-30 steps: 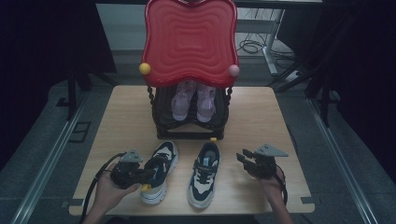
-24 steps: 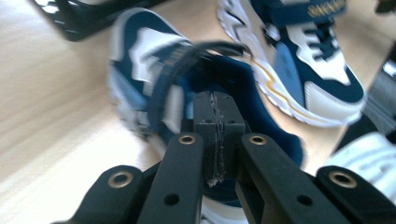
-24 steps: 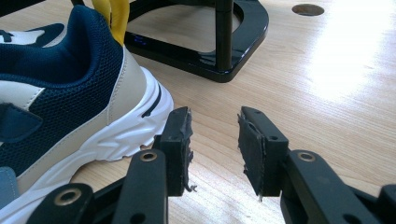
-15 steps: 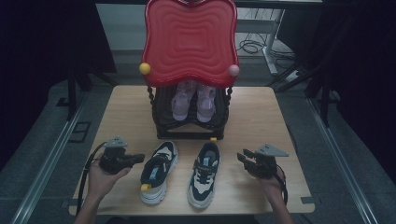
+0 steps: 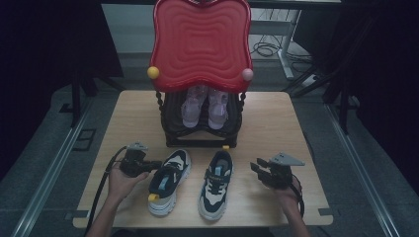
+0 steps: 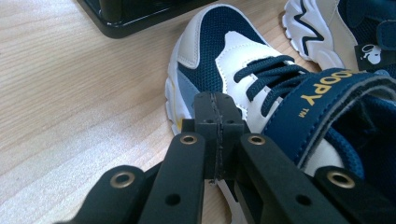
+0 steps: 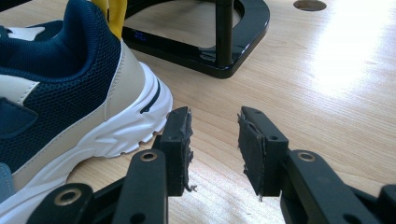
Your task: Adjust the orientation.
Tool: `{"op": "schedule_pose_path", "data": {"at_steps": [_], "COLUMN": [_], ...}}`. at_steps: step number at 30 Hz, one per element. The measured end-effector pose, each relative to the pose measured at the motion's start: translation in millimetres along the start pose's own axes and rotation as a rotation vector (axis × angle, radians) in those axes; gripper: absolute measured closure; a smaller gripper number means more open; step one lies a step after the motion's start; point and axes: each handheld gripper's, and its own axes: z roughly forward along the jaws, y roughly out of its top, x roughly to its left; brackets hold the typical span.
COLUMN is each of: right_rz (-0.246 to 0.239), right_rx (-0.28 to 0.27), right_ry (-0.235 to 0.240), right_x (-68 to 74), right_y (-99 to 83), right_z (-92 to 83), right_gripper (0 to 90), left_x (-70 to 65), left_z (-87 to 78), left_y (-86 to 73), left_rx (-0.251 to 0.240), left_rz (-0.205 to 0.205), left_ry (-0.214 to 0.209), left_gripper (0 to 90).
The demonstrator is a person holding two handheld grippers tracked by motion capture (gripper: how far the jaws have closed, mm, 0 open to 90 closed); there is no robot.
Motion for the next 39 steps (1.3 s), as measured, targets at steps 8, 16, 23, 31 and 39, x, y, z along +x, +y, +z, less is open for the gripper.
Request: {"op": "schedule_pose_path", "data": {"at_steps": [8,16,23,31,39], "right_rz": [-0.002,-0.012,0.005,-0.002,-0.044], "right_rx": [0.002,0.022,0.013,0.021,0.018], "right_ry": [-0.002,0.014,0.030,0.070,0.137], "right_x": [0.9,2.0,-1.5,1.1,11.1], "right_y": [-0.1,-7.9,-9.3,-7.5,3.9], "right_z": [-0.8,-8.7,-10.8,-9.9,-9.7], "right_gripper": [63.1,63.1,64.3,80.0,88.9], "left_x": [4.4,3.2,6.8,5.1,5.2], "left_z": [-12.7,-38.0,-33.6,-27.3,-35.7], "left_y": [-6.6,-32.5,-40.0,-39.1,-38.8], "left_rx": [-0.073,-0.108,-0.087,-0.065,-0.083], "left_rz": [-0.020,-0.018,-0.037,-0.029,-0.040], "left_ry": [0.014,0.046,0.071,0.085,0.075], "left_gripper": [89.5,82.7,64.6,54.7,51.6]}}
